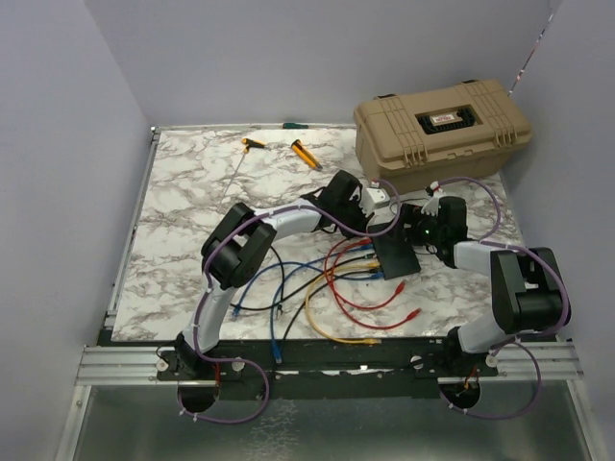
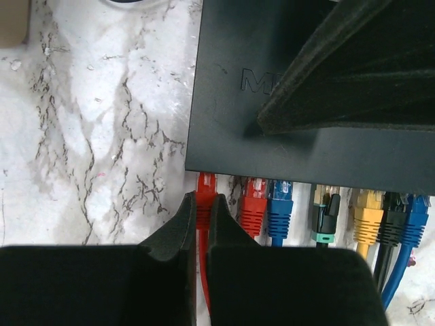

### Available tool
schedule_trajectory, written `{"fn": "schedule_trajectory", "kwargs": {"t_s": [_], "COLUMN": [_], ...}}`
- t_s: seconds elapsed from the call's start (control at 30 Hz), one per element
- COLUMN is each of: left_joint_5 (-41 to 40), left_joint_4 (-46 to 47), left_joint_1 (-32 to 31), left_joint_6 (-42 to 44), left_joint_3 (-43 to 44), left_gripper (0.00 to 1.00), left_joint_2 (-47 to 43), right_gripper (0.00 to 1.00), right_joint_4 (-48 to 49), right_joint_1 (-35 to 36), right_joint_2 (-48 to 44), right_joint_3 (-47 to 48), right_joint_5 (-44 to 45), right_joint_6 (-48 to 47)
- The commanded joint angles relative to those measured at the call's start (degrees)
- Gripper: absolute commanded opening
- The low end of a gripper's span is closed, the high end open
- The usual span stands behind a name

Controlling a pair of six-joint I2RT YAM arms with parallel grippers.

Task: Insert the plug into the switch port
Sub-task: Insert the connector into the switch port.

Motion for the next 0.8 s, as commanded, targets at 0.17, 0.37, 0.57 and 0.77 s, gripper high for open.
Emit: {"fn": "schedule_trajectory", "kwargs": {"t_s": [0.17,0.37,0.57,0.77], "left_joint_5": [8.65,10.20,12.53,14.92], "left_joint_4": [24.23,25.38,25.34,22.22], "left_joint_1": [-2.13,-2.01,-1.26,-0.61], "left_joint_6": [-3.48,-3.99,-1.94,-0.28], "left_joint_3": [7.10,8.32,4.38,-0.60], "left_gripper": [0.00,0.00,0.00,0.00], "left_joint_2": [1.05,2.45,1.20,-0.87], "right_gripper": [0.92,0.92,0.92,0.92], "right_joint_4": [-3.40,-2.94,-6.02,-11.17], "right_joint_1": [7.01,8.26,8.38,8.30], "right_joint_2": [4.34,5.33,3.72,1.18], "right_joint_3": [-1.50,-0.10,1.33,3.74], "right_joint_5": [-20.09,-20.18,-15.83,-8.64], "right_joint_6": [8.68,9.33,7.43,4.50]}}
